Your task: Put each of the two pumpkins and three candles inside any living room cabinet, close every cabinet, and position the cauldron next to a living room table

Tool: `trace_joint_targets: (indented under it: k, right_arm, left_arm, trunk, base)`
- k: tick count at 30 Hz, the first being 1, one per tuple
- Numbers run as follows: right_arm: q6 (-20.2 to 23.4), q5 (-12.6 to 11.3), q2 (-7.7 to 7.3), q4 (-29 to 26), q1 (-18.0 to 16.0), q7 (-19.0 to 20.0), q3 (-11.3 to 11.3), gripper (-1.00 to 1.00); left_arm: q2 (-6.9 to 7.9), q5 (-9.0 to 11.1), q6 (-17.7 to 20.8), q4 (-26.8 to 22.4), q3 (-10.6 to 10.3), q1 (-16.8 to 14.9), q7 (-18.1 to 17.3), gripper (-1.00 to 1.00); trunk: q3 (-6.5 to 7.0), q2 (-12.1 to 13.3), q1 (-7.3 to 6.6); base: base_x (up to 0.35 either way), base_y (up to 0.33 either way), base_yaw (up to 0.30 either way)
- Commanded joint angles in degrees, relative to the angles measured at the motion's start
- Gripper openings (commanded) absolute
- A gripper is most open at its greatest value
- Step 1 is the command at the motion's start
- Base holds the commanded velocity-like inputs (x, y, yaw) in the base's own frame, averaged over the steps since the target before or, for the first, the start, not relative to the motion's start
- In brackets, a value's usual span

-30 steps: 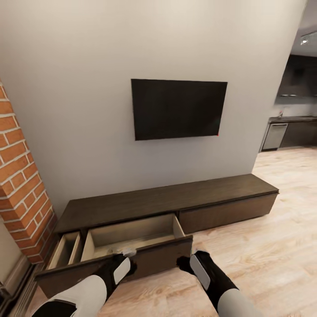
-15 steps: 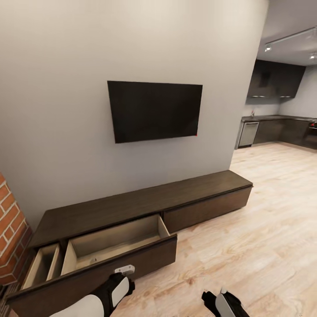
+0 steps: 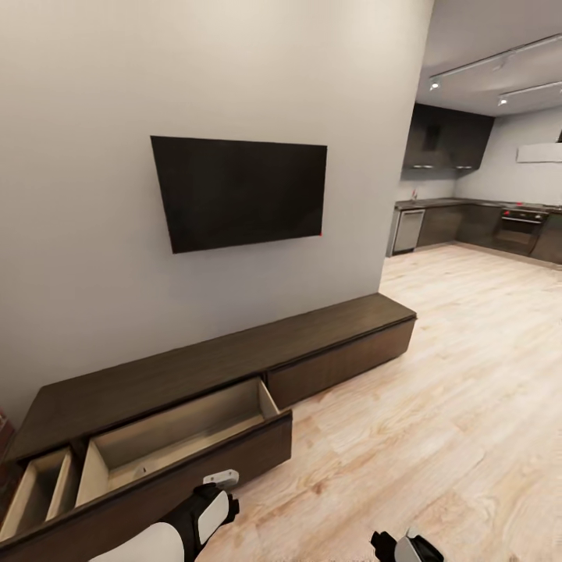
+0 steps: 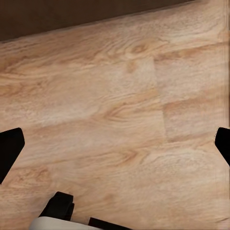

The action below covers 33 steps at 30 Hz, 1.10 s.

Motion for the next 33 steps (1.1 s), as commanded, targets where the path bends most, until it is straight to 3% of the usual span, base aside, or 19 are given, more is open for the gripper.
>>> trace_joint_targets:
  k: [1, 17, 33]
  right_arm:
    - [0.0, -0.5, 0.04, -0.1, 0.0, -0.3, -0.2, 1.0]
    - [-0.5, -0.3, -0.03, 0.0, 0.0, -0.8, -0.4, 1.0]
    - [-4.6, -0.3, -0.03, 0.5, 0.0, -0.8, -0.4, 1.0]
  left_arm:
    - [0.0, 0.5, 0.3, -0.1, -0.5, 0.0, 0.4, 1.0]
    - [0.0, 0.7, 1.1, 0.3, -0.4, 0.0, 0.4, 1.0]
    - [0.0, 0.7, 1.2, 0.4, -0.5, 0.2, 0.3, 1.0]
  trunk:
    - [-0.13, 0.0, 0.0]
    - [-0.97, 0.0, 0.0]
    - [-1.12, 0.0, 0.0]
  base:
    - [0.0, 0.0, -0.218]
    - [0.0, 0.0, -0.231]
    - [0.0, 0.0, -0.273]
